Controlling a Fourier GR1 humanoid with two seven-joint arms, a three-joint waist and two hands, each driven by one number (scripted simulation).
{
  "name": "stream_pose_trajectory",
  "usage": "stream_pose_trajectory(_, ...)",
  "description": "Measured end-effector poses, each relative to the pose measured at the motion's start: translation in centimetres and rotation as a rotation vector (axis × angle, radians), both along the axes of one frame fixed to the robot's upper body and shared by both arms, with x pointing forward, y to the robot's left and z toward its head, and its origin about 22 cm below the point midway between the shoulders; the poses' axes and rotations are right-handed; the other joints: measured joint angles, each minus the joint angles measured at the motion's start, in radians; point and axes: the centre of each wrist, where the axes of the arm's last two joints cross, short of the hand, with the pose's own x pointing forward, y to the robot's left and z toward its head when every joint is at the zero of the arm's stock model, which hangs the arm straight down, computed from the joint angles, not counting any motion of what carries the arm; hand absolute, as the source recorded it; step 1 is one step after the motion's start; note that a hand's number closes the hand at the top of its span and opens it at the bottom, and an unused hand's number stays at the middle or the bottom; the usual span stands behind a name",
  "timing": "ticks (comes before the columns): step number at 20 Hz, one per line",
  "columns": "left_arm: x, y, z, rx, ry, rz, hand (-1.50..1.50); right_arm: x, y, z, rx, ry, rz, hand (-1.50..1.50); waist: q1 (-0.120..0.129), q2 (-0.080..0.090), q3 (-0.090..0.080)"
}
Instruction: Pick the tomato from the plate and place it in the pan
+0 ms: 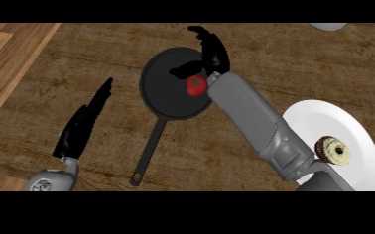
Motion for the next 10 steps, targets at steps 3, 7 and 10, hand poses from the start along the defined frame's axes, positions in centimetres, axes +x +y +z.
stream_pose_trajectory(3, 0.1, 0.1, 0.0, -0.001, -0.002, 0.006, 0.0, 0.2, -0.2, 0.3, 0.081, -0.07, -0.082, -1.5, -0.009, -0.004, 0.0)
stream_pose_trajectory(7, -0.5, 0.5, -0.5, -0.003, 0.012, 0.027, 0.0, 0.5, -1.1, -0.2, 0.169, -0.13, -0.214, -1.5, -0.031, -0.01, 0.0)
stream_pose_trajectory(10, -0.8, 1.0, -0.7, -0.005, 0.02, 0.053, 0.0, 0.6, -2.0, -1.0, 0.218, -0.151, -0.293, -1.5, -0.055, -0.016, 0.0)
